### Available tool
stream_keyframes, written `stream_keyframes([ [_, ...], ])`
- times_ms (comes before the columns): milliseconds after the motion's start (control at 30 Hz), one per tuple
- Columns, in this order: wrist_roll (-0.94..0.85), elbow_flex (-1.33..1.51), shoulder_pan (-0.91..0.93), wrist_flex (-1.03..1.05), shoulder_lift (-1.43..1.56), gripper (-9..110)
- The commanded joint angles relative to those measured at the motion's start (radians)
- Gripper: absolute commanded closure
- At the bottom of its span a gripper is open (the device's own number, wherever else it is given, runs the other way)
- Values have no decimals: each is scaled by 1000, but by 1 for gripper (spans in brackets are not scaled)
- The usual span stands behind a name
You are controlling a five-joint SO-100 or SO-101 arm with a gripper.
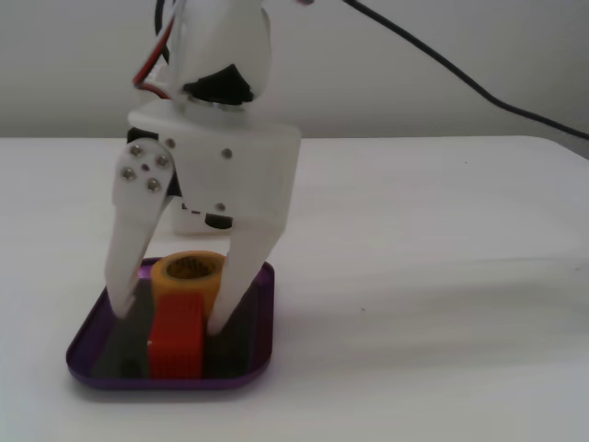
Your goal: Remove the cube from the box.
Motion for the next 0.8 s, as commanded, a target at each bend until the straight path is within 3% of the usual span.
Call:
stream_keyframes([
  [0,-2,-28,-9,5,15,83],
  [167,-3,-26,-29,17,14,84],
  [467,-48,-26,-31,17,14,102],
  [767,-54,-137,-35,115,58,102],
])
